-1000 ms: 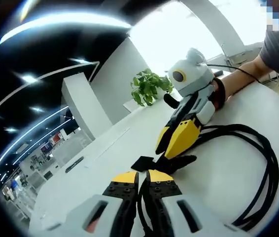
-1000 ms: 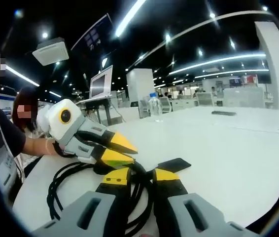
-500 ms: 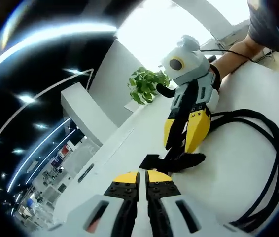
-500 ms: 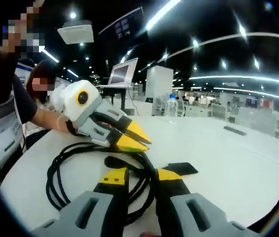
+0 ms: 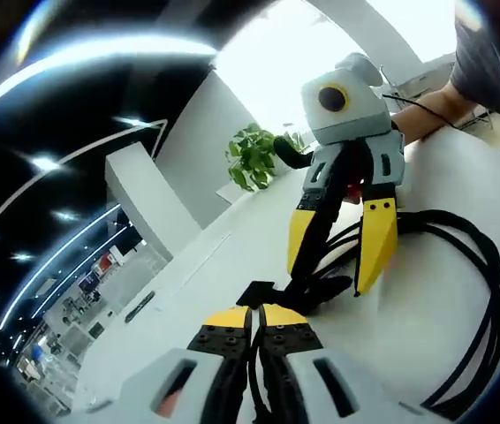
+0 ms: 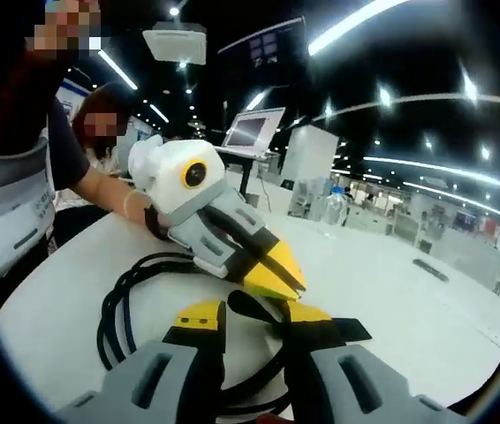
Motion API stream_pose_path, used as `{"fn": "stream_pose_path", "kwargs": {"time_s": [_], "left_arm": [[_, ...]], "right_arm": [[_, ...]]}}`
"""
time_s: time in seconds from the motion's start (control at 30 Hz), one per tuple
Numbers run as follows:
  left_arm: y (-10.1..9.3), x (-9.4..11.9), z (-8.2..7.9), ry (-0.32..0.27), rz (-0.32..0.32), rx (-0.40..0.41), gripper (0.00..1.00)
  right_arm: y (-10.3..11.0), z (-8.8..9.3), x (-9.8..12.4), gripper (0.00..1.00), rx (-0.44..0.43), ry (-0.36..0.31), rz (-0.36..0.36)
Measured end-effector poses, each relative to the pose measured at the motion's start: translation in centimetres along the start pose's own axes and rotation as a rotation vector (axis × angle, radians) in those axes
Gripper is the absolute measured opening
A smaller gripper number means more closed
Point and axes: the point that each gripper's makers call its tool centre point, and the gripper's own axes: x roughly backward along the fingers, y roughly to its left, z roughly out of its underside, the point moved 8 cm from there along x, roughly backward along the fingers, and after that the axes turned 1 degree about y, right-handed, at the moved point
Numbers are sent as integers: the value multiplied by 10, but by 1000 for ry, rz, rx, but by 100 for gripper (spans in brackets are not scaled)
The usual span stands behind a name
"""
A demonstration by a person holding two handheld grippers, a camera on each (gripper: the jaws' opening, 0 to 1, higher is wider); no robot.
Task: Coil the Type-C to USB data cable on the desktop and secure it with Velcro straps.
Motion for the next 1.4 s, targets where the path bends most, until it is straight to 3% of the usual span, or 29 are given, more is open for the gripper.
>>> {"fn": "stream_pose_path", "kwargs": {"time_s": [0.27, 0.3, 0.33, 0.5, 0.7, 0.8, 1.03, 1.17, 1.4], "left_arm": [[-1, 0, 1, 4, 9, -11, 3], [-5, 0, 3, 35, 46, -22, 3], [-5, -1, 3, 19, 22, -20, 3], [-4, 0, 2, 28, 27, -52, 3], [-4, 1, 2, 24, 34, -33, 3], [-10, 1, 2, 24, 78, -10, 3], [-3, 6, -7, -8, 27, -48, 3], [8, 10, -11, -40, -64, -78, 3], [7, 3, -3, -13, -58, -68, 3]], "right_arm": [[1, -8, -3, 11, 50, -27, 35], [1, -7, -3, 9, 49, -25, 40], [0, -7, -3, 9, 50, -25, 46], [-3, -9, -2, 2, 36, -40, 57], [-3, -8, -1, 2, 23, -42, 61], [-2, -9, 0, 2, 27, -45, 59], [-5, -15, 4, 1, -5, -75, 61], [-5, -16, 5, 1, -31, -87, 57], [-2, -21, 5, 1, -28, -101, 44]]}}
